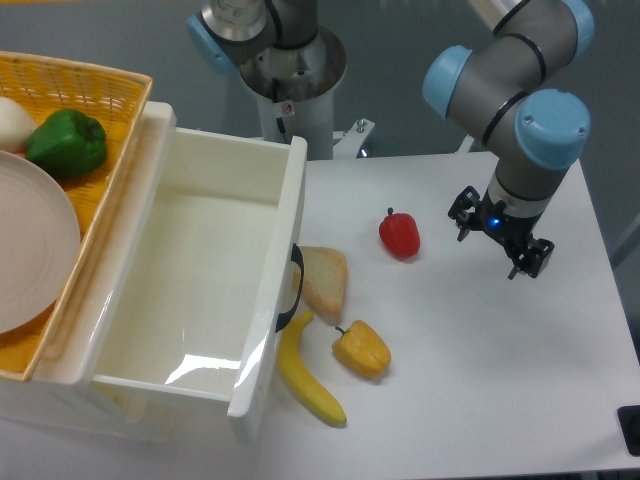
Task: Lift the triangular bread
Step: 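Move the gripper from beside the red pepper toward the triangular bread slice, then lower the open gripper onto the triangular bread slice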
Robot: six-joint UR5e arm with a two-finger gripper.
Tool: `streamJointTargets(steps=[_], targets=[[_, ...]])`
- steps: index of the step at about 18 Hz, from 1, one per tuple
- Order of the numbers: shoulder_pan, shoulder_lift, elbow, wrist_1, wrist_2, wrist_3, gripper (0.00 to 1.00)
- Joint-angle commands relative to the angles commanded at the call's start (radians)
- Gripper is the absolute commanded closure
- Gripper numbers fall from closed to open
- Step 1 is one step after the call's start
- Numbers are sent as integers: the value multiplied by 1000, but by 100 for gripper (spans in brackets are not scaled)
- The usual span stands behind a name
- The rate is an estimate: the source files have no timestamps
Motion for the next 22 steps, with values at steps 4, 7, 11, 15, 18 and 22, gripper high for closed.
streamJointTargets(steps=[4, 7, 11, 15, 18, 22], targets=[[-12, 2, -5, -2, 12, -8, 0], [-55, -3, -26, 5, 40, -20, 0], [-86, 9, -78, 11, 29, -213, 0], [-136, 3, -81, 6, 6, -282, 0], [-123, -3, -115, -2, -122, -334, 0], [-103, -14, -143, -38, -187, -371, 0]])
